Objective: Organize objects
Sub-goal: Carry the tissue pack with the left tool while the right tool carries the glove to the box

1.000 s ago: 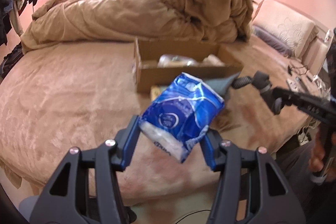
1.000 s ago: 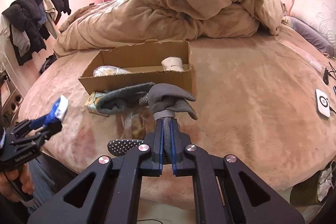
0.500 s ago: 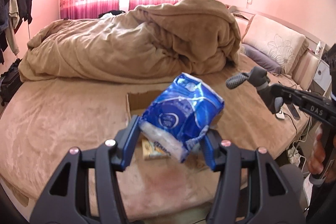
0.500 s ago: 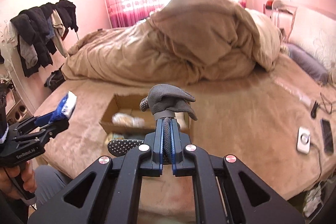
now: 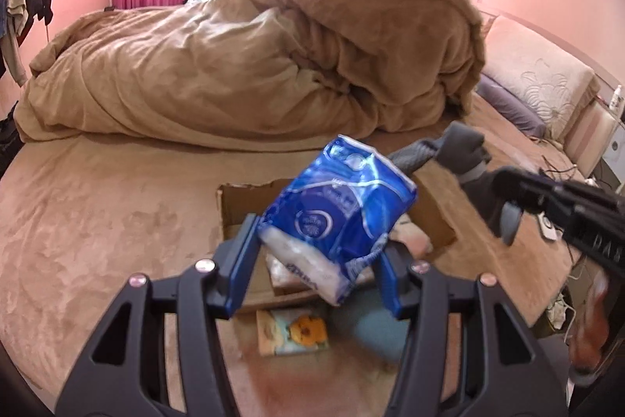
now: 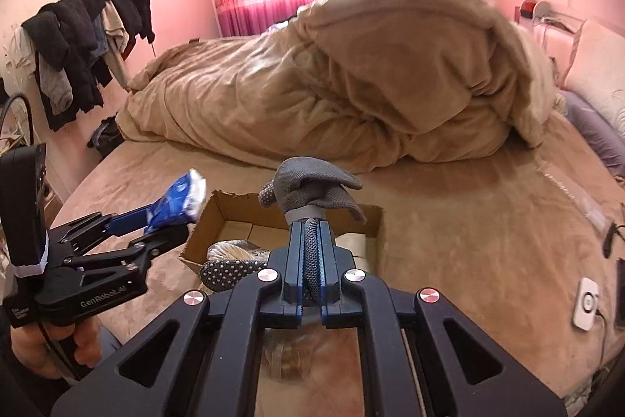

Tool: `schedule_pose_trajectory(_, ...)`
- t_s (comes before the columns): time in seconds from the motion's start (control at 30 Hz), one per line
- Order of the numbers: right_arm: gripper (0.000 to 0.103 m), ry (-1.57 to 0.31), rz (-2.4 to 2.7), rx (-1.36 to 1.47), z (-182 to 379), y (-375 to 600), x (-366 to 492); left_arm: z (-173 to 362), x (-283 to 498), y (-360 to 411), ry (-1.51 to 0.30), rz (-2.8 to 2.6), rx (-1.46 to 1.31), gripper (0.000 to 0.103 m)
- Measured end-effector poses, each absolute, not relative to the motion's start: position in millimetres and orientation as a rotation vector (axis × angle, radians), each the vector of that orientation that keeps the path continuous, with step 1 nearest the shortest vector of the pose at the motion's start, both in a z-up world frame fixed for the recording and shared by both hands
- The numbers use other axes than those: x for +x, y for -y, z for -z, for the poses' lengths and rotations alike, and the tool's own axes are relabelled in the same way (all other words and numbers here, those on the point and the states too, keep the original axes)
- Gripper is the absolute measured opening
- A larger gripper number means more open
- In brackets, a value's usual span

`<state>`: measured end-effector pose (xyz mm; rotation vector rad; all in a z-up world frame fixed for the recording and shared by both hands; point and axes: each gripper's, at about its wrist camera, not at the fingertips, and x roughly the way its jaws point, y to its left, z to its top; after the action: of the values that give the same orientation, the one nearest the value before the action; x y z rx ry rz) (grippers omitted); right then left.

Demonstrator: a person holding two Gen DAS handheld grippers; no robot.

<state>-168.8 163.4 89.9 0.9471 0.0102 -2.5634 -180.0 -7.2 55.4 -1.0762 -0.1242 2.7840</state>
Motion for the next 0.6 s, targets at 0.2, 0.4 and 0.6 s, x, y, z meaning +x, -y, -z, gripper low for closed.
schedule_pose_trajectory(0.2, 0.006, -0.035, 2.520, 1.004, -49, -139, -206, -23, -219, 15, 0.156, -2.775, -1.138, 0.055)
schedule_pose_trajectory(0.4, 0.006, -0.085, 2.455, 1.104, -4, -116, -236, 20, -255, 19, 0.159, -2.727, -1.266, 0.057)
schedule_pose_trajectory(0.6, 0.006, -0.066, 2.439, 1.157, 19, -115, -251, 34, -264, 19, 0.127, -2.719, -1.321, 0.059)
